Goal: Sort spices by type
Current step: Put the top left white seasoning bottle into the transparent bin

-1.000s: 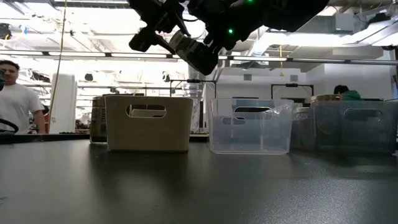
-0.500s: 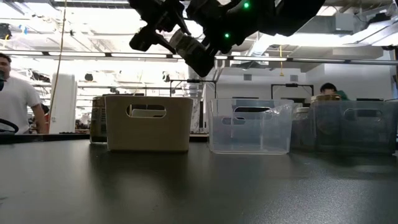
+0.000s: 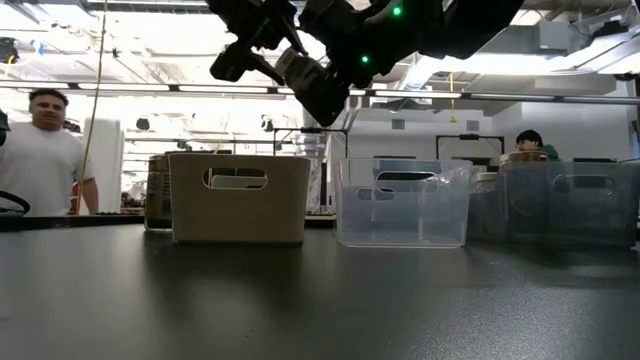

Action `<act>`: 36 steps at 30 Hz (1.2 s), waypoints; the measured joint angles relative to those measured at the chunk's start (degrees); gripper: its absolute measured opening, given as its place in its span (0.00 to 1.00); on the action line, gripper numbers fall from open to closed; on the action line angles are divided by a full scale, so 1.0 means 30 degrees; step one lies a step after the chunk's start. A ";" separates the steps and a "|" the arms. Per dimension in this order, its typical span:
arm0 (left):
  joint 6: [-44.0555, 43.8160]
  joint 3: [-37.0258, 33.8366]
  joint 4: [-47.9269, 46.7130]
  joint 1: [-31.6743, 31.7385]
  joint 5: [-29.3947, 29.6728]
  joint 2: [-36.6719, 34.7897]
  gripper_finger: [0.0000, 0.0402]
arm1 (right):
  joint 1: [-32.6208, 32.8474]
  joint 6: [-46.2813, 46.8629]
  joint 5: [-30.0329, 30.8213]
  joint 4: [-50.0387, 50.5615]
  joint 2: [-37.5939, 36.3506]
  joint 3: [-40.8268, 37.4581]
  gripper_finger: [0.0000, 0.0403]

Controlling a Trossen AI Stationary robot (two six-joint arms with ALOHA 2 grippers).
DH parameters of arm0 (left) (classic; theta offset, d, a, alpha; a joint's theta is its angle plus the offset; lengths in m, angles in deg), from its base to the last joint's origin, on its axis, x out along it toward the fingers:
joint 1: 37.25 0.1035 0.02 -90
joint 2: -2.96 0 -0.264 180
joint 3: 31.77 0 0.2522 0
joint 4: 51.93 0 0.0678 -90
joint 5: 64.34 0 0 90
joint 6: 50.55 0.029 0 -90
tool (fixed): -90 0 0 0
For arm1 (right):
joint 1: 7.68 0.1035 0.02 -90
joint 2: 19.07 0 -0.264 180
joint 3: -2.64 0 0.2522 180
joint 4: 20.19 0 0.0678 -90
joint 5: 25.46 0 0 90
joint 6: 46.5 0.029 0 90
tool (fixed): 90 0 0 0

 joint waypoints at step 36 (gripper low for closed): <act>0.6217 0.0000 -0.0277 -0.0138 0.2891 0.0044 0.71 | 0.0284 0.0152 0.0059 -0.0203 -0.0015 0.0007 0.58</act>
